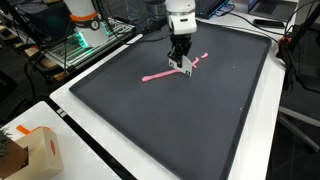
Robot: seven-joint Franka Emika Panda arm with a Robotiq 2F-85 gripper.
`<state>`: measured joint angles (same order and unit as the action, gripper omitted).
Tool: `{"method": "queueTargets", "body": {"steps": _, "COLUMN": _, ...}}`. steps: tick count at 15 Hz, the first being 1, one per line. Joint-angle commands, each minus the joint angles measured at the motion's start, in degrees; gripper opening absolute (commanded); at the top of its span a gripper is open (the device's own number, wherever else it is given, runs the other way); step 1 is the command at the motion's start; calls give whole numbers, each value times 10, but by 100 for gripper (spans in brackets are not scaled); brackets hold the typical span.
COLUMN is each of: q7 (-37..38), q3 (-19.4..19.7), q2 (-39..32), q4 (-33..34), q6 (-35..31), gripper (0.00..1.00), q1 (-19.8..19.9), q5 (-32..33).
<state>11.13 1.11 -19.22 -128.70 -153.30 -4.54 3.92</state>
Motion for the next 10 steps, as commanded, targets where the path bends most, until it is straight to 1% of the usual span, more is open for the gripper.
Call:
{"method": "queueTargets", "body": {"steps": 1, "q7": 27, "q3": 15, "q2": -44, "q4": 48, "q6": 14, "gripper": 1, "q1": -19, "q5": 23}}
{"method": "queueTargets", "body": {"steps": 3, "q7": 28, "q3": 16, "q2": -51, "q4": 60, "q6": 36, "gripper": 1, "q1": -17, "q5": 19}}
{"method": "queueTargets", "body": {"steps": 6, "q7": 15, "q3": 13, "q2": -50, "q4": 63, "q6": 79, "gripper": 1, "q1": -4, "q5": 6}}
{"method": "queueTargets", "body": {"steps": 8, "q7": 7, "q3": 10, "q2": -49, "q4": 59, "q6": 91, "gripper": 1, "q1": 4, "q5": -2}}
{"method": "queueTargets", "body": {"steps": 10, "q7": -11, "q3": 2, "q2": -48, "q4": 48, "q6": 86, "gripper": 1, "q1": 15, "q5": -22}}
